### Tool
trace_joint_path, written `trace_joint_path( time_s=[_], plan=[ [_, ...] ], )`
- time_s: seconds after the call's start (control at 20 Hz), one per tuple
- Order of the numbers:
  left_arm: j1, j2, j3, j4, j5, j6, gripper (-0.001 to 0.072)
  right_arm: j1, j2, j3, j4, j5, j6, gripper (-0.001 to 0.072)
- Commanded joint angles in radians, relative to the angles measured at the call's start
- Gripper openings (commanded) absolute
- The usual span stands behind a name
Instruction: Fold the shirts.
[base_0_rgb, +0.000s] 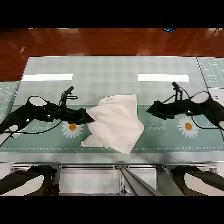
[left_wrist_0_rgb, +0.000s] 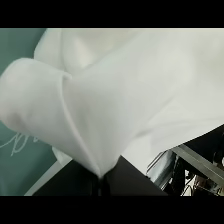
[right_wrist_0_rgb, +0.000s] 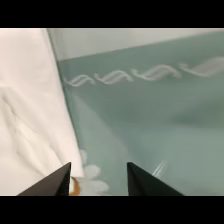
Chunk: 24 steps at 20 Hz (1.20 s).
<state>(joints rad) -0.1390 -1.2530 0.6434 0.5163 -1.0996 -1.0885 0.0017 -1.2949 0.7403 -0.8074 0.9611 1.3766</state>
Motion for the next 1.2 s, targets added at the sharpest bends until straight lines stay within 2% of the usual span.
trace_joint_path(
  time_s=[0.0,0.3,0.35,0.4,0.5,0.65,0.8,1.0,1.15],
  plan=[
    [0.006,0.016,0.001,-0.001,-0.020,0.003,0.0028,0.105,-0.198,0.132,0.075,0.060,-0.059,0.0405],
    [-0.013,0.016,0.001,-0.001,-0.003,0.003,0.0028,0.201,-0.327,0.276,0.115,0.111,-0.059,0.0404],
    [-0.013,0.016,0.001,-0.001,0.011,0.003,0.0028,0.216,-0.335,0.284,0.127,0.111,-0.066,0.0386],
    [-0.013,0.016,0.001,-0.001,0.024,0.003,0.0028,0.227,-0.337,0.290,0.127,0.109,-0.077,0.0322],
    [-0.012,0.016,0.001,-0.001,0.040,0.003,0.0028,0.230,-0.336,0.310,0.124,0.121,-0.100,0.0024],
    [0.030,0.017,0.027,-0.001,0.027,0.003,0.0028,0.213,-0.306,0.383,0.093,0.175,-0.104,0.0020],
    [0.131,0.039,0.180,-0.019,-0.054,0.003,0.0028,0.155,-0.191,0.562,-0.010,0.207,-0.024,0.0020],
    [0.166,0.121,0.562,-0.089,-0.038,-0.003,0.0028,0.079,-0.067,0.948,-0.108,0.230,0.083,0.0020],
    [0.166,0.125,0.918,-0.030,-0.097,-0.075,0.0028,0.074,0.002,1.211,-0.191,0.292,0.099,0.0020]
  ],
)
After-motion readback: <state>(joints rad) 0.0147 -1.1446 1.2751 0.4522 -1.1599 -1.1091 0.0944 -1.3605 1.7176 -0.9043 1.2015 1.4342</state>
